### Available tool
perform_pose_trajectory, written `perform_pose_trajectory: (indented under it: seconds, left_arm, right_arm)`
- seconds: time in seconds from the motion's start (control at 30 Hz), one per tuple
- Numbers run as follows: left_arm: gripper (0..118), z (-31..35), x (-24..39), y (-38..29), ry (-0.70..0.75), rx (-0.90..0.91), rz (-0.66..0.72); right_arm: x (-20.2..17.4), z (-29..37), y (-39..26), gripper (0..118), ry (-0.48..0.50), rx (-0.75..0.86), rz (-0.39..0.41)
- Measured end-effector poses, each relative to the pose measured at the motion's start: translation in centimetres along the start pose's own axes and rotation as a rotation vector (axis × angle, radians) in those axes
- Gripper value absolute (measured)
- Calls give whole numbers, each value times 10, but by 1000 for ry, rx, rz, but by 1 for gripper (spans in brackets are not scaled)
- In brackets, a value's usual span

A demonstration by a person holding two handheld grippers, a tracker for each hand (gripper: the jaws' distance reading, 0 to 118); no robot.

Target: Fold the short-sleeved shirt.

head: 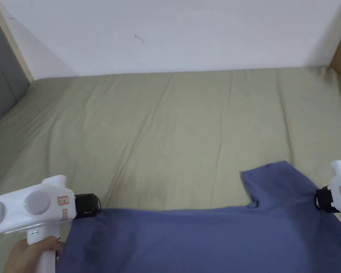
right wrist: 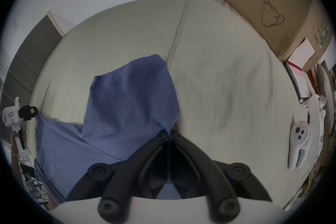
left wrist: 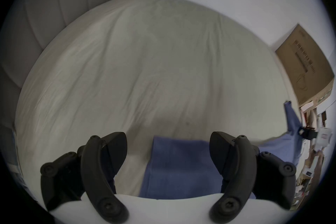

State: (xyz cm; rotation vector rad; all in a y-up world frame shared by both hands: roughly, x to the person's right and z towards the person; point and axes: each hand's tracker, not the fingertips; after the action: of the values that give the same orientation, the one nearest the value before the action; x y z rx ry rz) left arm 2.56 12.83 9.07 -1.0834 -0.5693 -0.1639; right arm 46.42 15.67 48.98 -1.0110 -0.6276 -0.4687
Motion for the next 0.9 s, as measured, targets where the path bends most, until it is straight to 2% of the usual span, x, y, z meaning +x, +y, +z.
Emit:
perform_pose_trajectory:
  seconds: [0.1, 0.13, 0.17, 0.23, 0.3, 0.33, 0.4, 0.53, 0.67, 0.9]
  left_arm:
    - [100, -22, 7, -2, 41, -90, -55]
    - [98, -16, 10, -4, 48, -46, -64]
    - [89, -12, 12, -3, 59, -41, -56]
    - [61, -2, 10, -3, 66, -23, -58]
    - [18, 4, 9, -4, 41, -18, -85]
    - [3, 8, 10, -4, 47, -16, -103]
    - [3, 16, 8, -5, -8, -18, -63]
    - [3, 45, 8, -7, -33, 12, -72]
    - [3, 84, 5, -13, -50, 52, -114]
    - [3, 161, -9, -57, -81, 139, -157]
  right_arm:
    - [1, 0, 2, 1, 5, 1, 0]
    - [2, -1, 2, 1, 4, -4, 2]
    - [2, -2, 2, 1, 4, -6, 5]
    - [1, -1, 2, 1, 3, -8, 14]
    - [2, 3, 1, 1, 30, 10, -12]
    - [3, 7, 2, 1, 58, 16, -34]
    - [3, 14, 1, 1, 47, 22, -31]
    - [2, 37, -3, 1, 43, 40, -6]
    - [2, 67, -15, 1, 50, 77, -13]
    - [0, 133, -71, 1, 37, 127, 13]
